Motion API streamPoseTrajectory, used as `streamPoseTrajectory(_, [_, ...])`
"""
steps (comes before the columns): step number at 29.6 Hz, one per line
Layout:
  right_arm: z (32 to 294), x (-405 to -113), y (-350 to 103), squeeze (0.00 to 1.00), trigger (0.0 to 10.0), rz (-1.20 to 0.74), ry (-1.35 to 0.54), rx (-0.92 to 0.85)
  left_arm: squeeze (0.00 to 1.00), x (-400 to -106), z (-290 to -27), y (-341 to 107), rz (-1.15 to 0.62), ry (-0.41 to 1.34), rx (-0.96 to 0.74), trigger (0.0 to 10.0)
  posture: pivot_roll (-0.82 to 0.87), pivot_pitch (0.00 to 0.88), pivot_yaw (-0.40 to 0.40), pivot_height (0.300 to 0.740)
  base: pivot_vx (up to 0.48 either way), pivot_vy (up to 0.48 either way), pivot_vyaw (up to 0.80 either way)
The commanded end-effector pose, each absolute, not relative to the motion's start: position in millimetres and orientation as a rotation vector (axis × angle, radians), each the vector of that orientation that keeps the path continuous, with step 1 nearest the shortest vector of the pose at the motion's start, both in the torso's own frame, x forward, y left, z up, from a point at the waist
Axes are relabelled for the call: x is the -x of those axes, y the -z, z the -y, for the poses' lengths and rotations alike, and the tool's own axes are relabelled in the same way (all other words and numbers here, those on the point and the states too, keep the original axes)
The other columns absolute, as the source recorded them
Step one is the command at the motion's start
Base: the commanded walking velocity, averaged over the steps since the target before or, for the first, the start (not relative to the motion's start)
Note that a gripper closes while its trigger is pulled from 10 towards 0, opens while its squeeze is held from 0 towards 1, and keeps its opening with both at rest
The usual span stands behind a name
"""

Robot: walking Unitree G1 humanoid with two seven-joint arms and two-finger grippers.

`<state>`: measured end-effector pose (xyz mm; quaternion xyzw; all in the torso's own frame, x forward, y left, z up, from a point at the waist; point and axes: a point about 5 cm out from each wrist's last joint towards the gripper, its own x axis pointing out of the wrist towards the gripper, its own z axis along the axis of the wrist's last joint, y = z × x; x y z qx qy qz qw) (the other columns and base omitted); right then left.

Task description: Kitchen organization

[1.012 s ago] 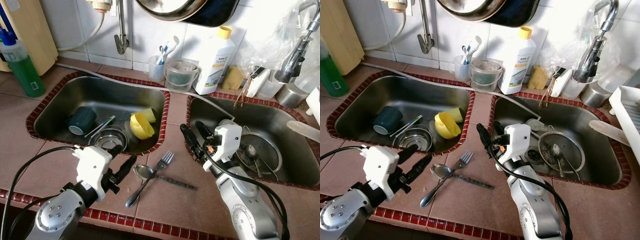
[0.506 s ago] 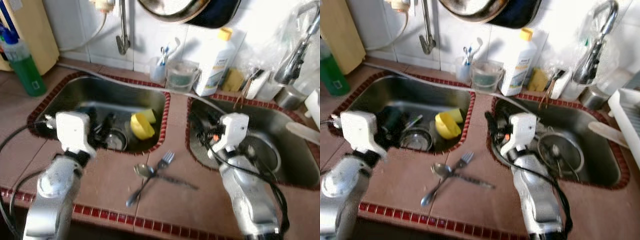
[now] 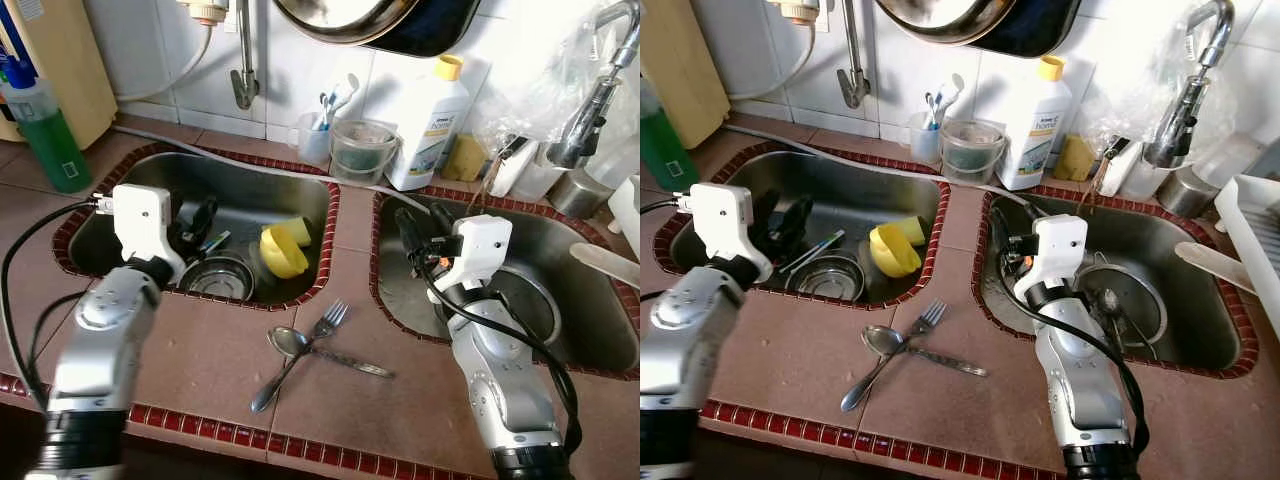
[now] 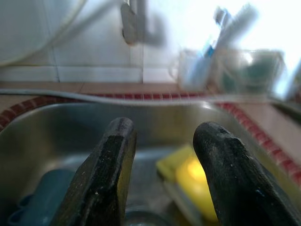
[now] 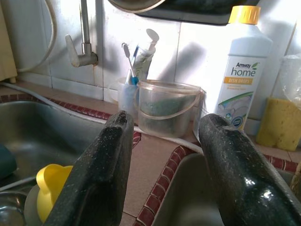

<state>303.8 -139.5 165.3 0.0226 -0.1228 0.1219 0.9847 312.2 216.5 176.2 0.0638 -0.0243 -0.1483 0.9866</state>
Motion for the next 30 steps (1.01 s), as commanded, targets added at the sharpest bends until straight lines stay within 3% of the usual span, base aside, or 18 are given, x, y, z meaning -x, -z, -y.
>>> streamPoseTrajectory(1, [144.9, -305.3, -161.9, 0.0, 10.0, 0.236, -0.227, -0.041, 0.0, -313.6, -217.9, -173.1, 0.042, 0.299, -0.174, 10.0, -0.06, 0.044, -0.069, 0.74, 0.0, 0.0, 0.0])
streamPoseTrajectory(12, [142.3, -307.4, -158.4, 0.0, 10.0, 0.23, -0.238, -0.036, 0.0, -302.8, -192.7, -161.3, 0.094, 0.22, -0.004, 10.0, -0.06, 0.028, -0.075, 0.74, 0.0, 0.0, 0.0])
streamPoseTrajectory(30, [149.2, -307.0, -157.1, 0.0, 10.0, 0.259, -0.177, 0.037, 0.0, -289.3, -185.5, -168.5, 0.188, 0.07, -0.047, 10.0, -0.06, 0.02, -0.066, 0.74, 0.0, 0.0, 0.0])
